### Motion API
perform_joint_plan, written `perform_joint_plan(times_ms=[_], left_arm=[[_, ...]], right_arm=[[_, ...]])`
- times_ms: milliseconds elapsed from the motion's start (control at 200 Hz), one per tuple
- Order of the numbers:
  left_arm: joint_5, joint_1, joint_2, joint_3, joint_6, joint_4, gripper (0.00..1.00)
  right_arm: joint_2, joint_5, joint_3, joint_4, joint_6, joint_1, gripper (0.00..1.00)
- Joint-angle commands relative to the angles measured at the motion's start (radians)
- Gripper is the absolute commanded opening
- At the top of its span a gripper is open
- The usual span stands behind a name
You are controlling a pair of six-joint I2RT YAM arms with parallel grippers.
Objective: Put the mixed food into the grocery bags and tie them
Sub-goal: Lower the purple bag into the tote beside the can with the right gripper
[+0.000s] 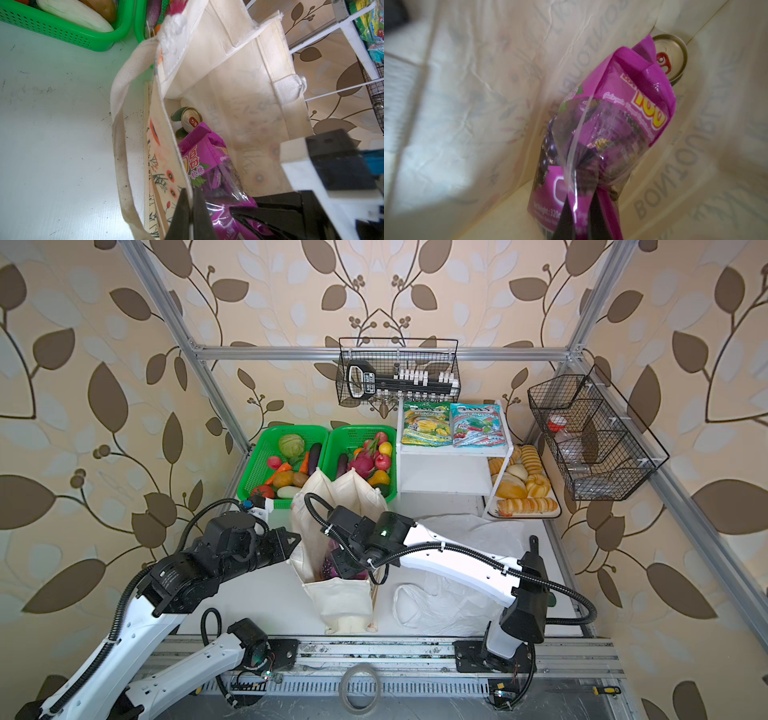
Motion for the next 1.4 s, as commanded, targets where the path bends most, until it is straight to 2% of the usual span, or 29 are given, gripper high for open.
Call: perform_joint_plan(times_ms=[0,170,285,335,390,435,535,640,770,950,1100,1215,1335,1395], left_arm=[[-0.01,0.009,-0.005,0.004,0.022,0.047,0.0],[-0.018,0.008,-0.002,0.011,0.025,0.044,0.0],[-0.026,0.01,-0.003,0.014,0.025,0.037,0.0],[-0.029,0.009,-0.006,0.014,0.025,0.034,0.0],[-0.035,0.009,-0.009,0.013,0.021,0.032,0.0],[-0.039,0.008,-0.012,0.013,0.02,0.032,0.0],[-0.049,0.009,-0.015,0.011,0.015,0.028,0.0],[-0.057,0.01,-0.014,0.016,0.015,0.024,0.0],[-0.078,0.008,-0.013,0.026,0.015,0.017,0.0],[-0.099,0.01,-0.02,0.035,0.015,0.016,0.0],[-0.093,0.01,-0.018,0.034,0.01,0.021,0.0],[-0.097,0.009,-0.02,0.042,0.008,0.027,0.0],[-0.114,0.01,-0.022,0.049,0.005,0.027,0.0],[-0.125,0.01,-0.023,0.051,0.002,0.025,0.0]], right_arm=[[0.006,-0.093,0.027,0.044,0.037,0.017,0.0],[0.052,-0.151,0.004,0.052,0.013,0.012,0.04],[0.059,-0.214,-0.044,0.106,0.02,0.005,0.1],[0.061,-0.226,-0.052,0.117,0.023,0.004,0.17],[0.064,-0.233,-0.049,0.115,0.021,0.001,0.3],[0.06,-0.242,-0.047,0.117,0.017,0.0,0.36],[0.032,-0.261,-0.05,0.142,0.02,-0.005,0.46],[-0.009,-0.266,-0.05,0.155,0.016,-0.019,0.49],[-0.062,-0.266,-0.07,0.175,0.01,-0.049,0.48],[-0.059,-0.29,-0.147,0.204,0.002,-0.079,0.33],[0.012,-0.267,-0.157,0.2,-0.028,-0.042,0.19],[0.084,-0.213,-0.1,0.128,-0.069,-0.011,0.18],[0.095,-0.135,-0.047,0.1,-0.096,-0.011,0.19],[0.081,-0.107,-0.006,0.085,-0.117,-0.012,0.22]])
